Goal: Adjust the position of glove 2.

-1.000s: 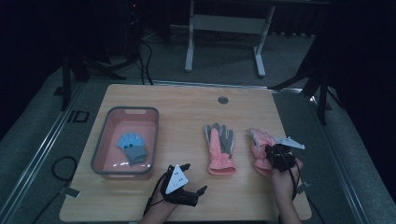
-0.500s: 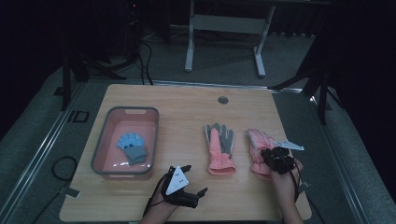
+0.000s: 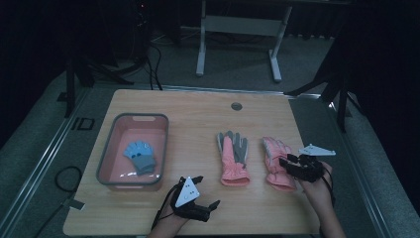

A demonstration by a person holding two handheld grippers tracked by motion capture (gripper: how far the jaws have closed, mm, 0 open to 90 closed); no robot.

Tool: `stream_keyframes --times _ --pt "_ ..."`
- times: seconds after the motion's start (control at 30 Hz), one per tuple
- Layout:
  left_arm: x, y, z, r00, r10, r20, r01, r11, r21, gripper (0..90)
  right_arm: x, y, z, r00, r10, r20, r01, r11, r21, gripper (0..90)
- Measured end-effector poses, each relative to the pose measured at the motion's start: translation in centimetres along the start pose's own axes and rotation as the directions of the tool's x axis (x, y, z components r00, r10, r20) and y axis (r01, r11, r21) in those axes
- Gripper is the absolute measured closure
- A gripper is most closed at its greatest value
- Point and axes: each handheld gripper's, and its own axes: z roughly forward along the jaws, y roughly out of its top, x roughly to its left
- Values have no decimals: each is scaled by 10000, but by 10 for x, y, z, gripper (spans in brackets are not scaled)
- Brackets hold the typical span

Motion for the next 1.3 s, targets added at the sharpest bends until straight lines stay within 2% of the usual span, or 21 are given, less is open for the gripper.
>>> stream_keyframes --times 0.07,0.2,0.37,0.5,0.57,0.63,0.73,0.77,0.8,0.87,0.93,0.97,1.13,1.2,1.23,1.3 --pt "0 0 0 10000 14 -8 -14 10000 52 61 -5 2 -1 9993 20 -372 -23 10000 -70 563" --pt "0 0 0 10000 69 -22 -69 10000 63 61 -9 5 -1 9998 -10 -201 11 10000 50 561" --pt "0 -1 0 9999 103 0 -103 9999 80 61 -19 13 -3 9995 -182 -256 183 9998 28 545" --pt "0 -1 0 10000 55 -16 -54 10000 71 61 -22 9 7 9984 33 -560 -23 9999 169 529" --pt "0 -1 0 10000 58 4 -58 9999 106 61 -22 6 13 9987 101 -499 -86 9995 318 529" --pt "0 -1 1 10000 80 22 -80 9999 143 61 -22 1 22 9974 312 -653 -276 9981 548 525" --pt "0 -1 1 9999 115 24 -115 9998 157 61 -20 -9 32 9982 457 -379 -422 9952 883 509" --pt "-1 -1 0 9999 115 14 -115 9998 154 61 -20 -12 35 9977 567 -376 -526 9933 1030 519" --pt "-1 -1 0 9999 120 9 -121 9998 161 61 -19 -15 38 9985 456 -297 -419 9927 1130 561" --pt "-1 -1 0 10000 94 1 -94 9998 158 61 -16 -19 39 9985 378 -384 -338 9943 1014 687" --pt "-1 -1 0 9999 114 -25 -114 9998 178 61 -11 -20 39 9996 201 -183 -185 9963 837 808" --pt "-1 -1 0 9999 110 -6 -110 9998 161 61 -10 -20 38 9997 224 -92 -217 9969 757 835" --pt "0 -1 0 10000 57 -36 -57 9999 149 61 -10 -15 27 9975 696 81 -699 9965 458 874" --pt "0 -1 0 10000 42 -81 -41 9999 162 61 -11 -13 24 9969 756 214 -764 9962 428 877" --pt "1 -1 0 9999 26 -103 -24 9999 168 61 -10 -9 19 9973 638 349 -654 9969 445 879" --pt "1 -1 0 9999 -13 -143 15 9999 151 61 -10 0 10 9965 724 422 -736 9969 275 880"
